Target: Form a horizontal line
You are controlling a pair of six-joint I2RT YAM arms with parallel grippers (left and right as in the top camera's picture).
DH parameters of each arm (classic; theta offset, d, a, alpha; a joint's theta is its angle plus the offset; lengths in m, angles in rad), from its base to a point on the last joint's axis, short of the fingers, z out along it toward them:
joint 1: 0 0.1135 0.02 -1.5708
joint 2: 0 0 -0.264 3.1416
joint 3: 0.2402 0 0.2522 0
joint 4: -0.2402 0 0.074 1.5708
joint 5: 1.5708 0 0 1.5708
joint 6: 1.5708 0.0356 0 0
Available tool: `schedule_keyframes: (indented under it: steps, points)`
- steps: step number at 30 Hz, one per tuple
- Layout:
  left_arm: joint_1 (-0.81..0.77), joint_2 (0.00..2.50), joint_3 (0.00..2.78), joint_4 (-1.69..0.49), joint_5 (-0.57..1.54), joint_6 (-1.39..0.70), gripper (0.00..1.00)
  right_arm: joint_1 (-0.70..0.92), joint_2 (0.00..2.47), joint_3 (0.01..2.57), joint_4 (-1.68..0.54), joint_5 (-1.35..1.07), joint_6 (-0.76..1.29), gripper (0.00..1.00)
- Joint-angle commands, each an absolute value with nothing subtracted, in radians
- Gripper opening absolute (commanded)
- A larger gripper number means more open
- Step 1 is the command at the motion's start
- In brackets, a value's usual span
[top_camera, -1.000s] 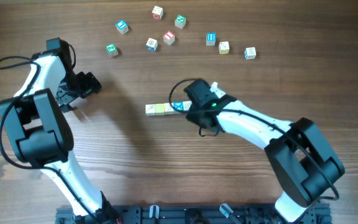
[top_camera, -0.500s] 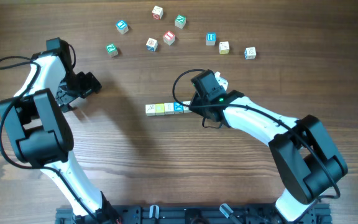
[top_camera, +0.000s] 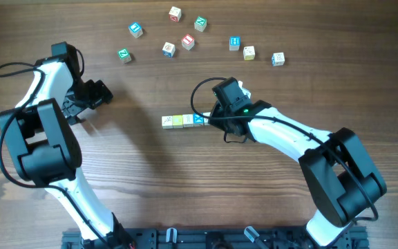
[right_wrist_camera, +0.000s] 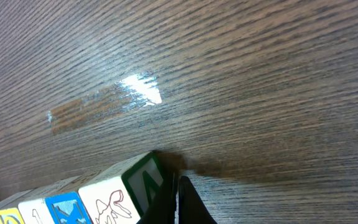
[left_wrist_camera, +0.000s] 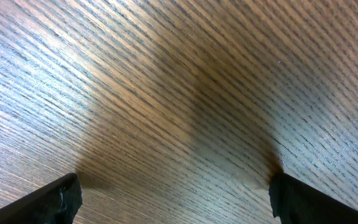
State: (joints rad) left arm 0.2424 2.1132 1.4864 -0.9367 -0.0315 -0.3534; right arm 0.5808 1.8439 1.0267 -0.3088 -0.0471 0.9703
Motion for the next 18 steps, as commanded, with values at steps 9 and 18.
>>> schedule_keyframes:
  steps: [9,18]
  points:
    - [0.243,2.130,1.498,-0.934,-0.032,-0.353,1.00,0.586,1.829,1.020,-0.299,-0.081,0.969,0.06]
    - [0.243,2.130,1.498,-0.934,-0.032,-0.353,1.00,0.585,1.829,1.020,-0.298,-0.070,0.968,0.04]
